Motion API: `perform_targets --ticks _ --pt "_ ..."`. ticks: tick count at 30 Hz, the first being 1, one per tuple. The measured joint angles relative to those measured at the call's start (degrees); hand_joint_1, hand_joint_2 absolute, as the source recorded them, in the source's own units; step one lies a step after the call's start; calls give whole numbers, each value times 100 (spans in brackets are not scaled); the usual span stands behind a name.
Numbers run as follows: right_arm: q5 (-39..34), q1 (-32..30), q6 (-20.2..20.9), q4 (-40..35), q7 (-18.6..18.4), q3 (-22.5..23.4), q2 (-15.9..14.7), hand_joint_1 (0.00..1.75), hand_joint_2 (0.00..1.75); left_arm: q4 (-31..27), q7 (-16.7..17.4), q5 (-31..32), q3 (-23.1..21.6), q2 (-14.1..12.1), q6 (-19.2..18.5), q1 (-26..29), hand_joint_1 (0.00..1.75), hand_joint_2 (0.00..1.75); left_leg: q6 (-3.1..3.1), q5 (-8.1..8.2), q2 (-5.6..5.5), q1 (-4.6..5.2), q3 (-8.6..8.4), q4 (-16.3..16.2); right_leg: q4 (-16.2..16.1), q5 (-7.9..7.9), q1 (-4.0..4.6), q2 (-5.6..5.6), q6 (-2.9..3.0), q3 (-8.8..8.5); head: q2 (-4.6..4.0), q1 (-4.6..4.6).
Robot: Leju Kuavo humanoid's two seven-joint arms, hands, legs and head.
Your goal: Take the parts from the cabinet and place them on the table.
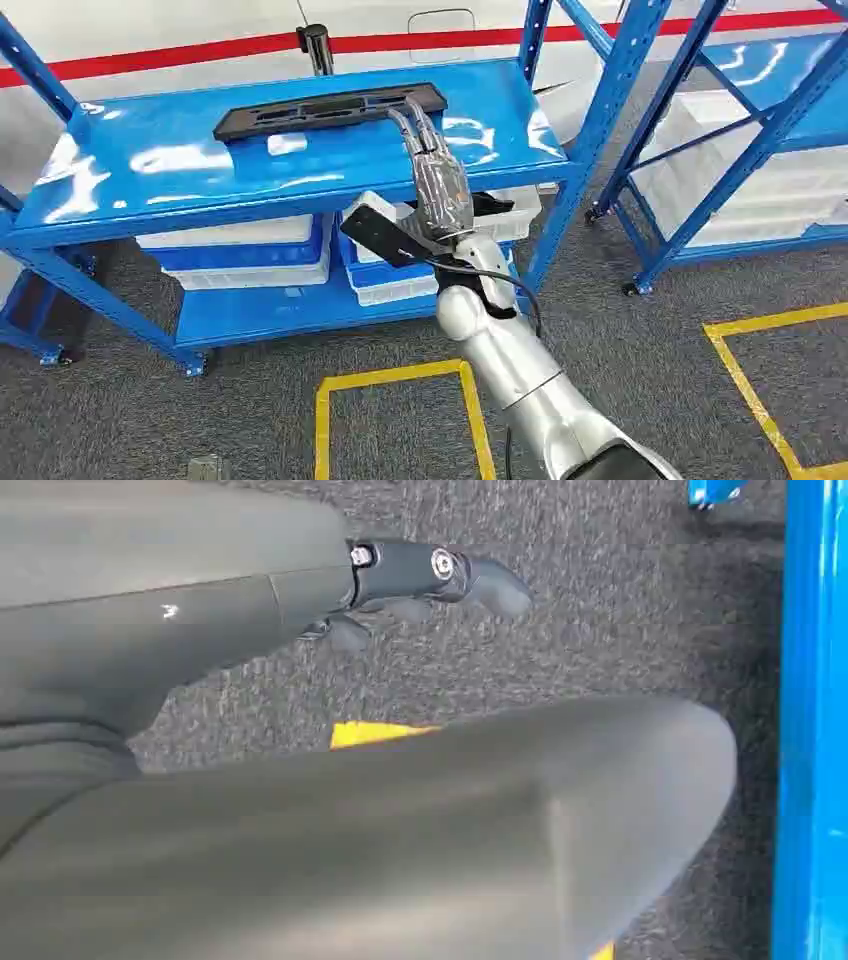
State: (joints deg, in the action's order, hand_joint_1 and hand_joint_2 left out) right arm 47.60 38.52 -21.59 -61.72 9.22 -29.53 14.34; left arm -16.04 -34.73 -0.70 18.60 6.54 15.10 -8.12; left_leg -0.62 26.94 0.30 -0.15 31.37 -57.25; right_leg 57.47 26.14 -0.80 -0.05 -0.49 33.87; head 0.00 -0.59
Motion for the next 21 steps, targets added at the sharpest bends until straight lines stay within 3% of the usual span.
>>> perform_targets --ticks 2,3,4,6,7,8,9,11,12,13,14,15,16,17,18,19,21 --pt "-9 2 22 -4 -20 -18 57 0 175 -9 35 -2 56 0 28 -12 0 0 64 77 13 -48 9 -41 -14 -21 -50 20 54 -91 0 11" --pt "-11 27 35 -11 -31 -17 83 0 175 -13 46 -15 91 0 57 -27 0 0 94 181 9 -55 115 -258 -14 -9 -43 29 99 -109 0 20" --pt "-9 47 81 -15 -39 -22 120 0 175 -13 92 -31 129 0 85 -36 0 0 121 351 8 -59 318 -626 -15 7 -37 31 122 -118 0 44" --pt "-11 44 131 -13 -83 -24 164 0 175 -13 122 -44 177 0 131 -40 0 0 157 680 7 -61 889 -1530 -14 41 -4 37 171 -134 0 48" --pt "-15 39 148 -9 -85 -22 168 0 175 -13 133 -52 216 0 151 -40 0 0 160 687 8 -62 1086 -1753 -14 57 13 48 191 -152 0 48" --pt "-20 39 155 -7 -85 -22 177 0 175 -13 138 -59 245 0 175 -40 0 0 145 550 7 -61 1138 -1689 -14 78 28 63 208 -179 0 48" --pt "-22 40 159 -7 -87 -22 188 0 175 -13 142 -61 264 0 177 -40 0 0 122 352 7 -60 1090 -1466 -14 99 35 79 207 -212 0 55" --pt "-24 60 170 -9 -87 -20 240 0 175 -15 144 -61 282 -7 177 -51 0 0 -15 -409 -22 -34 663 -349 -22 180 80 104 206 -338 0 52" --pt "-24 69 179 -7 -85 -20 243 0 175 -15 146 -61 300 -40 179 -63 0 0 -92 -441 -32 -5 541 -106 -36 201 67 108 203 -374 0 35" --pt "-24 84 190 -7 -85 -18 247 0 175 -15 151 -61 313 -37 179 -80 0 0 -107 -234 -27 41 552 -56 -42 212 101 121 180 -362 0 26" --pt "-35 96 203 -7 -92 -17 251 0 175 -24 153 -61 313 -35 179 -92 0 0 -152 -263 -49 55 520 -49 -61 236 76 118 137 -339 0 52" --pt "-39 83 203 -4 -98 -15 258 0 175 -26 153 -83 323 -37 179 -90 0 0 -205 -350 -52 71 510 21 47 200 105 113 100 -378 0 50" --pt "-41 97 203 -4 -98 -15 258 0 175 -26 153 -94 341 -37 179 -90 0 0 -222 -331 -42 76 451 27 43 181 119 114 51 -416 0 44" --pt "-46 116 214 0 -107 -9 269 0 175 -28 155 -96 369 -20 170 -96 0 0 -247 -369 -32 6 341 92 109 269 154 108 60 -374 0 61" --pt "-55 147 221 0 -105 0 273 0 175 -42 160 -105 393 -20 170 -105 0 0 -248 -359 -24 4 283 101 260 339 124 83 49 -323 0 46" --pt "-63 188 223 4 -103 0 275 0 175 -50 164 -118 413 -20 168 -123 0 0 -265 -347 -25 -4 275 100 554 459 114 81 76 -173 0 24" --pt "-94 198 225 35 -92 20 284 0 175 -57 168 -153 426 -4 160 -138 0 0 -261 -313 -30 -3 273 97 1440 778 71 79 34 387 0 26"
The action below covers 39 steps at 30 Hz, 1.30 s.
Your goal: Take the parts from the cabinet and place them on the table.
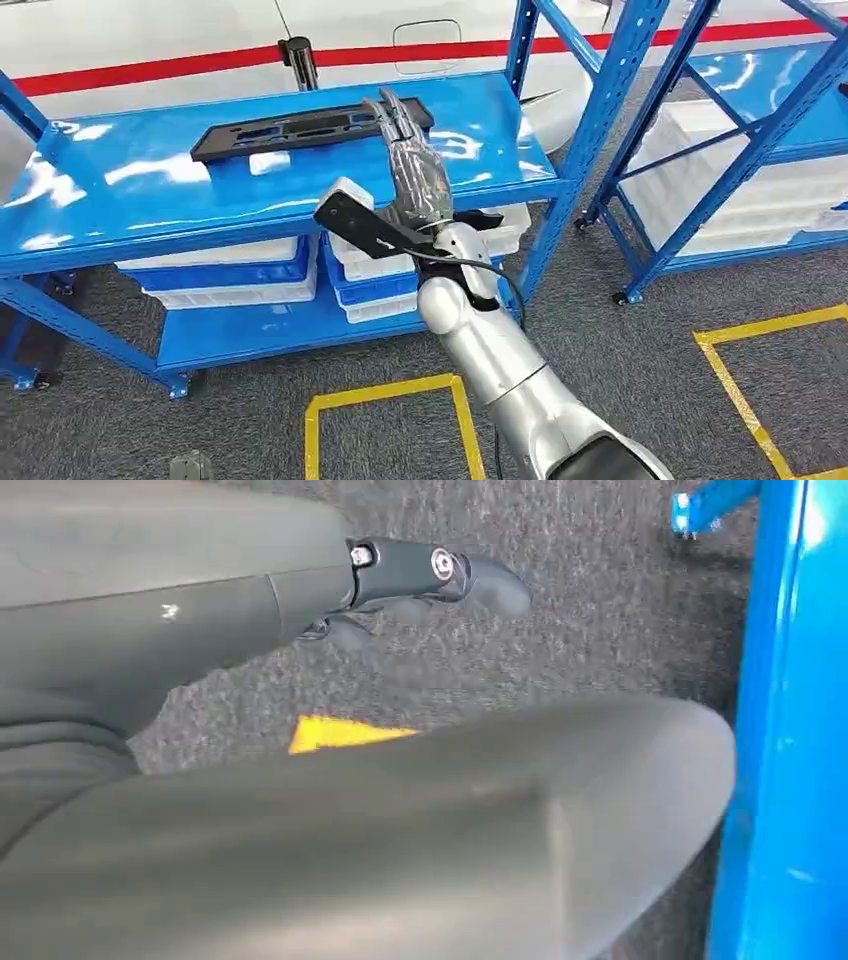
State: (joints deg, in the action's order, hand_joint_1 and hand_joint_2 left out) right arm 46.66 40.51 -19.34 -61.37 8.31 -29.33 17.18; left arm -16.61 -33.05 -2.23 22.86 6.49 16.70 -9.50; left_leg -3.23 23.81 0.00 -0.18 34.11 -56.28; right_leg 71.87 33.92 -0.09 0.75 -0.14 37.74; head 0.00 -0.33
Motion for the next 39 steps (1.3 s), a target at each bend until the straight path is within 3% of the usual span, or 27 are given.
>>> perform_targets --ticks 1,2,3,6,7,8,9,12,13,15,16,17,18,19,21,23,26,28,30,31,32,33,34,36,37,38,39 --pt "-17 -16 0 33 7 9 0 0 175 0 0 -9 18 2 0 2 0 0 17 20 -2 -2 -11 -1 300 78 -12 -1 -40 222 0 -11" --pt "-22 -31 0 63 15 9 0 0 175 0 2 -24 46 9 0 13 0 0 40 42 -7 -9 -32 -2 295 14 -38 -6 -110 309 0 -4" --pt "-24 -31 0 81 22 9 4 0 175 0 4 -24 63 15 0 19 0 0 68 65 -14 -21 -57 -7 52 -139 -60 -11 -154 255 0 -9" --pt "-26 -29 0 118 33 9 17 0 175 0 4 -24 101 22 0 17 0 0 192 165 -23 -50 -170 -11 -1415 -939 -166 -90 -353 -262 0 -22" --pt "-30 -20 0 131 42 11 20 0 175 -2 2 -26 118 24 0 13 0 0 226 187 -28 -39 -175 -30 -1450 -798 -111 -94 -228 -222 0 -13" --pt "-33 -14 0 149 50 13 30 0 175 -4 0 -33 131 24 0 6 0 0 263 207 -18 -34 -141 -28 -1423 -848 -104 -92 -121 -300 0 -4" --pt "-46 -26 2 164 61 22 37 0 175 -4 -4 -44 133 24 2 19 0 0 297 211 -12 -51 -164 -59 -1432 -891 -107 -74 -55 -269 0 7" --pt "-44 -1 13 210 129 52 105 0 175 -7 -44 -64 157 24 7 17 0 0 371 295 -4 -97 -139 -230 -1453 -869 -140 -48 57 -408 0 9" --pt "-44 35 15 230 155 52 136 0 175 -7 -52 -75 179 26 7 11 0 0 398 426 -4 -100 13 -517 -1453 -844 -138 -51 95 -438 0 33" --pt "-50 69 15 291 199 52 177 0 175 -7 -52 -138 243 35 0 19 0 0 445 796 -5 -107 566 -1434 -1452 -797 -114 -51 161 -479 0 42" --pt "-52 68 13 325 214 52 183 0 175 -7 -50 -168 275 37 0 33 0 0 450 899 -5 -107 820 -1787 -1452 -770 -94 -47 175 -497 0 46" --pt "-55 68 15 358 225 52 195 0 175 -4 -44 -201 304 37 -2 49 0 0 441 858 -5 -107 956 -1884 -1452 -752 -79 -32 181 -520 0 41" --pt "-57 69 15 387 243 52 212 0 175 -4 -37 -254 332 39 -15 63 0 0 421 664 -5 -104 953 -1707 -1452 -720 -65 -16 174 -556 0 46" --pt "-57 73 15 404 254 52 230 0 175 -4 -31 -282 376 39 -37 70 0 0 386 388 -5 -100 823 -1331 -1452 -686 -56 -3 168 -602 0 44" --pt "-72 97 15 439 262 39 288 0 175 -4 -17 -365 459 39 -48 68 0 0 250 -252 -5 -64 363 -259 -1469 -609 -39 5 157 -700 0 50" --pt "-100 149 33 468 256 11 288 0 175 -4 -2 -378 533 46 -68 50 0 0 201 71 3 8 314 -146 -1483 -559 -27 6 92 -723 0 37" --pt "-162 191 39 492 199 -68 289 0 175 0 13 -431 588 59 -74 68 0 0 68 -45 -21 19 147 -46 -1363 -615 32 2 -50 -819 0 42" --pt "-210 246 42 507 173 -116 286 0 175 -2 11 -442 629 79 -52 52 0 0 45 -43 -18 -24 22 -9 -1031 -430 15 -14 -83 -661 0 20" --pt "-264 279 48 546 120 -194 278 0 175 -2 5 -457 680 98 -39 37 0 0 19 7 -22 -19 -10 -12 -201 -159 -10 -14 -100 -141 0 26" --pt "-290 265 48 568 92 -221 278 0 175 0 2 -481 704 98 -39 42 0 0 24 36 -24 -19 -21 -13 157 -2 -9 -14 -53 118 0 9" --pt "-317 248 48 588 63 -260 278 0 175 0 2 -499 721 101 -35 59 0 0 34 65 -27 -19 -46 -14 334 24 -13 -16 -93 308 0 9" --pt "-337 244 48 599 55 -297 278 0 175 0 2 -510 739 107 -35 76 0 0 49 94 -31 -20 -77 -17 231 -67 -21 -19 -108 338 0 11" --pt "-350 245 48 608 50 -341 280 0 175 2 4 -545 756 118 -35 85 0 0 77 137 -43 -22 -134 -19 -194 -340 -49 -23 -202 221 0 7" --pt "-358 250 48 610 33 -385 280 0 175 2 4 -551 802 140 -37 81 0 0 131 224 -57 -30 -253 -19 -1236 -924 -83 -48 -274 -169 0 2" --pt "-365 250 48 623 31 -406 269 0 175 2 4 -551 817 140 -37 82 0 0 171 261 -57 -18 -304 -27 -1414 -971 -73 -69 -214 -173 0 11" --pt "-367 269 55 636 7 -428 273 0 175 2 4 -557 831 140 -35 79 0 0 206 286 -72 -7 -274 -27 -1442 -804 -46 -85 -79 -183 0 2" --pt "-385 275 59 638 0 -457 289 0 175 2 22 -569 848 140 -33 79 0 0 259 327 -52 -8 -242 -16 -1437 -902 -45 -78 -39 -271 0 18"
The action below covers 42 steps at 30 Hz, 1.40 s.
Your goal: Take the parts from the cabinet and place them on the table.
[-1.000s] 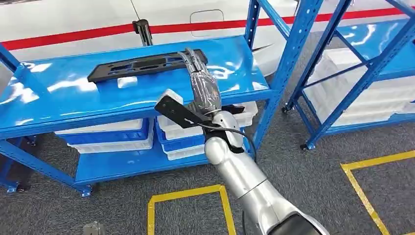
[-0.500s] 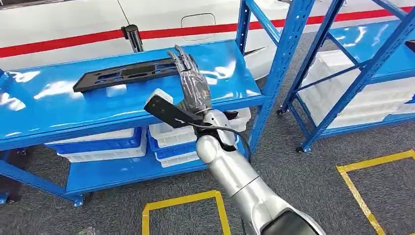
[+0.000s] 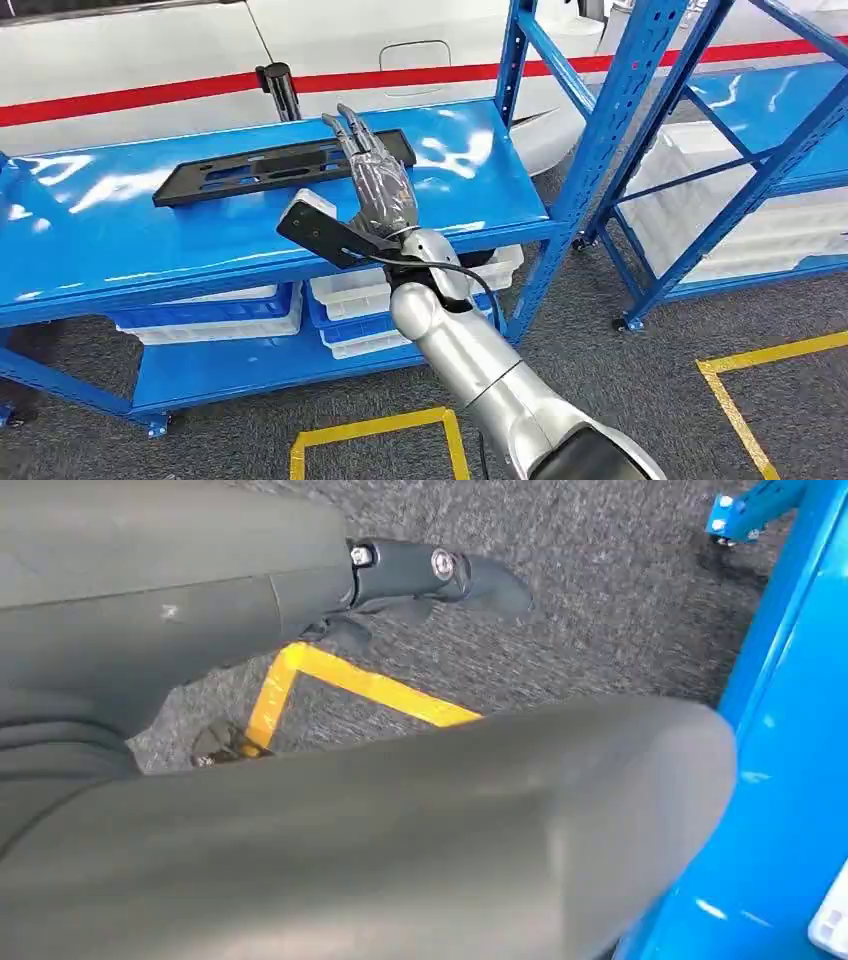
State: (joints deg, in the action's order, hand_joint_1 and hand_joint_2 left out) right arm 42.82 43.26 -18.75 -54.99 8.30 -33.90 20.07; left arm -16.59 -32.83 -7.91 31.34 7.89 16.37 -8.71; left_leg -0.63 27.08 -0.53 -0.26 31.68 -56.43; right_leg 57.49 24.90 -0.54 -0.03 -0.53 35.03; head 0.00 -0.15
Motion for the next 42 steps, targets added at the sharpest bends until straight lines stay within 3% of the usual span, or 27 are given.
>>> perform_targets --ticks 3,4,5,7,8,9,10,12,13,14,15,18,20,21,24,26,28,29,30,31,32,33,34,35,39,40,42 --pt "-70 8 31 -20 -70 -125 11 0 175 0 46 -48 57 -9 48 17 0 0 81 29 28 -52 -19 -138 -42 -30 -76 21 122 -120 0 11" --pt "-116 32 35 -26 -120 -177 6 0 0 2 46 -61 94 -2 57 16 0 0 103 38 34 -51 81 -377 -47 -4 -75 12 163 -166 0 2" --pt "-155 50 44 -44 -155 -253 6 0 0 2 52 -101 127 -2 61 18 0 0 140 103 34 -60 285 -742 -47 19 -73 13 196 -196 0 37" --pt "-305 44 89 -79 -242 -436 6 0 0 2 55 -120 185 -2 63 62 0 0 204 500 35 -86 852 -1570 -47 84 -63 19 233 -240 0 35" --pt "-416 35 116 -94 -269 -518 6 0 0 2 55 -140 223 -2 63 94 0 0 218 617 36 -93 1060 -1782 -47 120 -60 28 223 -264 0 35" --pt "-531 31 149 -114 -291 -612 6 0 0 2 55 -166 269 -2 63 123 0 0 217 534 36 -96 1134 -1723 -47 156 -60 41 220 -305 0 37" --pt "-610 32 153 -120 -293 -689 6 0 0 2 48 -168 297 -2 61 149 0 0 211 294 38 -97 1073 -1439 -47 195 -61 52 208 -357 0 37" --pt "-734 41 153 -157 -313 -843 6 0 0 2 28 -168 341 -4 46 175 0 0 171 -375 43 -96 690 -473 -51 279 -61 51 176 -480 0 37" --pt "-752 54 153 -171 -319 -896 6 0 0 2 24 -168 376 -4 46 180 0 0 129 -565 62 -87 518 -46 -59 319 -55 48 146 -518 0 39" --pt "-769 63 153 -175 -321 -942 4 0 0 4 24 -168 398 -4 44 180 0 0 95 -233 81 -41 535 -124 -67 343 -18 57 108 -550 0 39" --pt "-782 84 153 -179 -334 -974 6 0 0 0 20 -168 409 -4 44 176 0 0 62 -152 76 -26 526 -121 -88 377 -22 55 72 -543 0 33" --pt "-824 113 129 -181 -341 -1080 6 0 0 0 11 -168 450 -4 40 211 0 0 -75 -225 32 -10 404 -30 8 284 22 56 -83 -639 0 46" --pt "-837 141 109 -181 -341 -1152 2 0 0 0 11 -157 472 -4 4 244 0 0 -161 -328 48 -43 225 -19 230 445 12 41 -85 -584 0 30" --pt "-837 155 98 -179 -343 -1187 -2 0 0 0 11 -149 481 -4 -4 251 0 0 -193 -306 38 -33 194 -19 490 538 11 42 -95 -443 0 17" --pt "-819 147 35 -160 -363 -1257 -4 0 0 0 -11 -81 557 -4 18 258 0 0 -211 -268 11 11 184 -25 1610 972 3 42 -39 358 0 17" --pt "-774 130 33 -160 -382 -1283 -4 0 0 0 -11 -74 590 2 44 289 0 0 -205 -223 -30 39 146 -28 1362 778 4 42 -110 420 0 20" --pt "-767 134 31 -162 -387 -1289 -2 0 0 0 -9 -76 629 9 35 294 0 0 -188 -168 -79 67 66 -27 340 204 42 46 -144 49 0 15" --pt "-765 130 31 -164 -387 -1294 -4 0 0 0 -9 -76 645 22 26 295 0 0 -176 -143 -95 64 41 -23 -28 -23 72 61 -73 -67 0 20" --pt "-765 130 28 -160 -389 -1300 -11 0 0 2 -9 -76 673 48 24 301 0 0 -153 -134 -111 74 23 -17 22 72 121 63 45 8 0 94" --pt "-765 146 26 -162 -393 -1309 -5 0 0 0 -7 -76 695 39 24 292 0 0 -112 -107 -127 42 48 -12 -16 160 151 69 94 -38 2 74" --pt "-767 142 24 -164 -396 -1311 0 0 0 0 -2 -76 702 39 15 293 0 0 -64 -98 -122 34 27 -4 -64 41 149 71 123 -97 0 61" --pt "-765 138 24 -164 -396 -1311 0 0 0 2 -4 -79 706 48 17 317 0 0 -36 -162 -119 42 29 -131 -98 -1 121 63 176 -59 0 77" --pt "-754 141 24 -168 -393 -1316 4 0 0 0 -2 -79 715 39 22 321 0 0 -8 -135 -127 41 12 -161 -127 -9 -3 54 194 -197 0 63" --pt "-726 142 24 -173 -400 -1316 4 0 0 2 11 -74 717 35 33 320 0 0 8 -16 -92 20 29 -234 -153 -7 -6 33 205 -270 0 50" --pt "-581 127 48 -181 -409 -1322 4 0 0 2 50 20 737 42 61 311 0 0 182 690 -24 -81 751 -1548 -151 37 -11 -13 263 -310 0 103" --pt "-537 97 70 -181 -424 -1322 4 0 0 2 59 29 758 42 70 322 0 0 221 683 -8 -119 889 -1702 -150 42 -16 -13 265 -312 0 103" --pt "-474 63 120 -186 -439 -1322 4 0 0 2 72 48 811 37 98 324 0 0 281 276 46 -194 746 -1210 -137 74 -43 -12 225 -334 0 105"
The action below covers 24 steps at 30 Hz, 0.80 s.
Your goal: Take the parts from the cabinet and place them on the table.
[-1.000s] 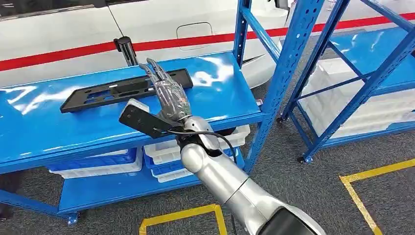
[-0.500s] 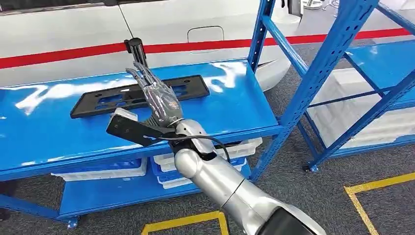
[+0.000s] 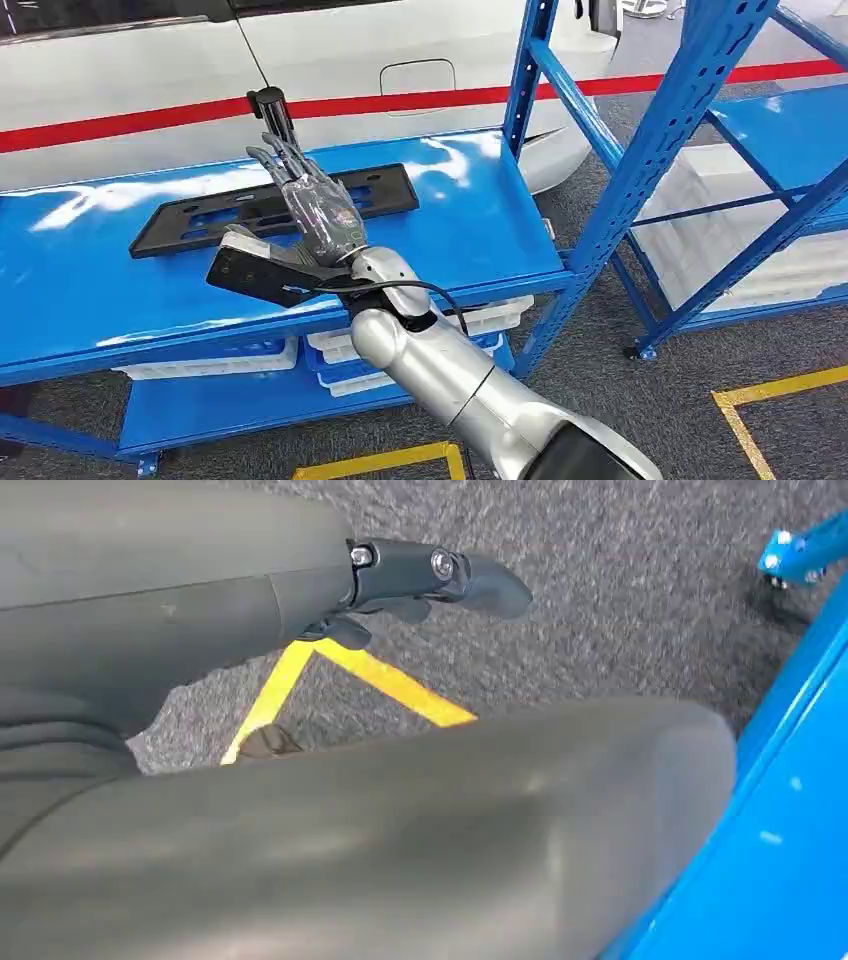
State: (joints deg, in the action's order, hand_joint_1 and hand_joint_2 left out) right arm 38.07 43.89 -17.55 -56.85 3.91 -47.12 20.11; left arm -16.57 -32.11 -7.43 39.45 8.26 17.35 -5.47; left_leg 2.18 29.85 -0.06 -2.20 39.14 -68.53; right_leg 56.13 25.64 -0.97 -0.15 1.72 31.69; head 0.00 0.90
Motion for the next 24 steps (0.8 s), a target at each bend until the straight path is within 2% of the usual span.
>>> perform_targets --ticks 2,3,4,5,7,8,9,11,13,14,15,16,17,18,19,20,21,23,24 --pt "18 -8 26 -33 0 0 2 0 0 -2 2 24 37 -4 13 -2 0 0 68 -634 101 -73 -502 1144 34 64 -20 -1 -94 -41 0 4" --pt "20 -8 29 -42 0 0 0 0 0 0 9 29 48 15 13 -10 0 0 57 -481 89 -34 -425 1153 39 72 -14 -6 -123 -64 0 7" --pt "24 -7 33 -48 -2 0 0 0 0 0 9 31 53 11 15 -19 0 0 -29 -365 101 -3 -431 1159 32 81 21 -11 -162 -42 0 -9" --pt "35 -21 46 -61 -2 -2 -2 0 0 0 5 31 57 11 18 -10 0 0 -94 -506 75 18 -443 1152 30 113 25 -15 -215 -38 0 -6" --pt "28 -33 81 -92 -9 -18 0 0 0 0 -2 31 101 11 48 -2 0 0 -179 -533 47 50 -468 1167 -10 120 27 -41 -299 -81 0 -7" --pt "11 -32 103 -129 -11 -26 -2 0 0 -2 -4 31 138 11 66 -4 0 0 -245 -576 46 5 -542 1216 63 173 33 -42 -331 -35 0 -7" --pt "-4 -29 112 -160 -11 -48 -4 0 0 -2 -13 31 168 18 74 -5 0 0 -273 -575 37 30 -548 1213 304 297 24 -32 -308 75 0 -18" --pt "-24 -54 118 -173 -31 -87 -9 0 0 -2 -13 31 206 18 83 -5 0 0 -319 -557 18 58 -546 1212 1191 667 20 -27 -234 547 0 -35" --pt "-37 -93 118 -173 -35 -105 -11 0 0 -2 -13 31 230 18 99 -3 0 0 -336 -546 -3 72 -545 1210 1729 819 23 -24 -227 859 0 -48" --pt "-53 -120 118 -173 -44 -123 -11 0 0 -2 -13 31 245 18 120 4 0 0 -342 -540 -23 86 -549 1209 1914 818 24 -21 -247 992 0 -50" --pt "-78 -134 118 -173 -50 -144 -11 0 0 0 -9 37 275 22 138 7 0 0 -347 -532 -51 100 -555 1208 1829 728 25 -18 -279 1002 0 -52" --pt "-105 -133 118 -173 -50 -168 -9 0 0 -2 2 42 306 35 149 6 0 0 -346 -524 -86 114 -566 1207 1479 527 26 -15 -322 866 0 -50" --pt "-125 -130 116 -175 -50 -188 -7 0 0 -2 2 53 326 48 160 6 0 0 -336 -512 -122 124 -587 1206 936 273 27 -9 -355 625 0 -48" --pt "-140 -128 114 -179 -50 -210 -7 0 0 0 2 66 330 52 171 6 0 0 -322 -500 -147 127 -604 1205 428 61 27 7 -362 391 0 -52" --pt "-142 -130 114 -181 -50 -234 -9 0 0 -2 2 72 337 66 177 8 0 0 -302 -488 -163 135 -606 1206 137 -20 28 34 -306 292 0 -44" --pt "-153 -123 114 -186 -52 -251 -4 0 0 -2 2 77 348 66 184 7 0 0 -260 -459 -197 161 -593 1193 90 -54 48 19 -263 227 0 -48" --pt "-164 -120 114 -188 -53 -262 -4 0 0 -2 2 81 372 66 186 14 0 0 -244 -458 -192 152 -591 1196 106 -58 51 19 -230 243 0 -44" --pt "-179 -113 114 -199 -59 -271 2 0 0 -2 2 83 413 81 190 27 0 0 -174 -472 -186 118 -623 1251 81 -70 84 21 -154 230 0 -44" --pt "-188 -120 114 -214 -66 -273 -2 0 0 -2 2 83 429 79 192 29 0 0 -272 -428 -174 112 -628 1202 43 -97 47 24 -172 204 0 -41"
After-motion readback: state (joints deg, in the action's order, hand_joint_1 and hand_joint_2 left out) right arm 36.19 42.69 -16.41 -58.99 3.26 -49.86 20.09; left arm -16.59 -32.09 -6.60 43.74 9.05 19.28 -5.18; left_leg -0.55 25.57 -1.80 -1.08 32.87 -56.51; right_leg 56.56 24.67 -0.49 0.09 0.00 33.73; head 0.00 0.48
